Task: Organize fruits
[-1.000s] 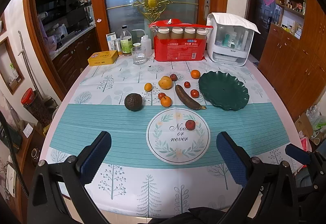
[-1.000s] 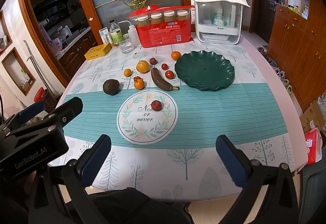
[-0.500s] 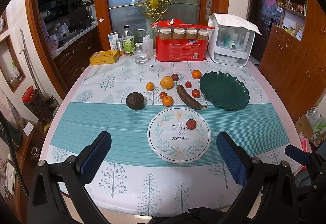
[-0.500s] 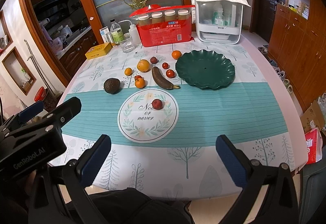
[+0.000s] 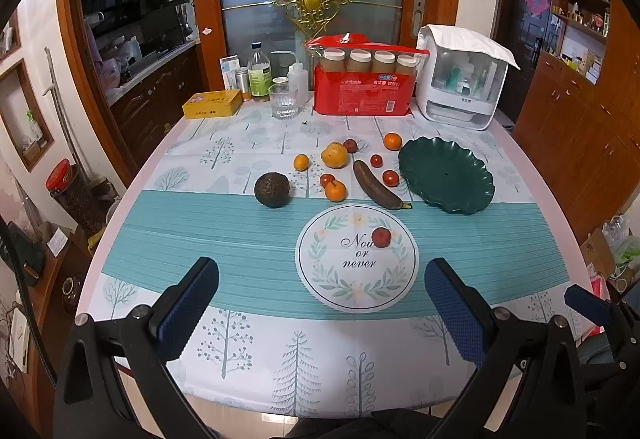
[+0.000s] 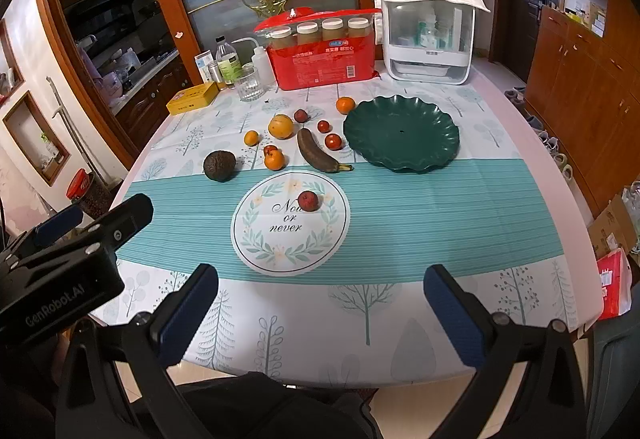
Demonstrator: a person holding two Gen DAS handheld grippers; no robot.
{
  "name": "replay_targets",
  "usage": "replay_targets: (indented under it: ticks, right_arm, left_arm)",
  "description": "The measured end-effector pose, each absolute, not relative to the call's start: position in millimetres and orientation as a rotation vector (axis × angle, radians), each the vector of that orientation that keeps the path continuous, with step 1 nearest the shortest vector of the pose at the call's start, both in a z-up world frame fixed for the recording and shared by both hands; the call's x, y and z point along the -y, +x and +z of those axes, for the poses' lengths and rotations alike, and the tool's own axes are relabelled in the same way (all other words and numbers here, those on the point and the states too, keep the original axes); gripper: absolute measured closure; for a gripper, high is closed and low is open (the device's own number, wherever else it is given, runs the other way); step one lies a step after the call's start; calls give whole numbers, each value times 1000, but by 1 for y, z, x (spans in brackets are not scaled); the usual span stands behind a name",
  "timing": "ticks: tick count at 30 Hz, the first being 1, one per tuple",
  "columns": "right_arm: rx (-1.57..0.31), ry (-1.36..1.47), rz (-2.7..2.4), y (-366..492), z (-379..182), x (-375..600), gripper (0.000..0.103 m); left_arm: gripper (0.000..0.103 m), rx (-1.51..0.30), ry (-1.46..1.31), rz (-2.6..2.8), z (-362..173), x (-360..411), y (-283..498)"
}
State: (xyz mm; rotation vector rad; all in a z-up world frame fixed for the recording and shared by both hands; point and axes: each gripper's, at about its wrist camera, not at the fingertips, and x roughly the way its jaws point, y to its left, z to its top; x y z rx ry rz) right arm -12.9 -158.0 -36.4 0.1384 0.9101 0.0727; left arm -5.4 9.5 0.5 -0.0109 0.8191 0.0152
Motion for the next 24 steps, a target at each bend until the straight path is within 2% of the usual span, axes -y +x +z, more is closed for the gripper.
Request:
replay_targets:
  ticks: [24]
  right_arm:
    - [-913,192,-13,-8,-35,153,0]
  left_arm:
    - [1,-904,-83,-6,-16,-53,13]
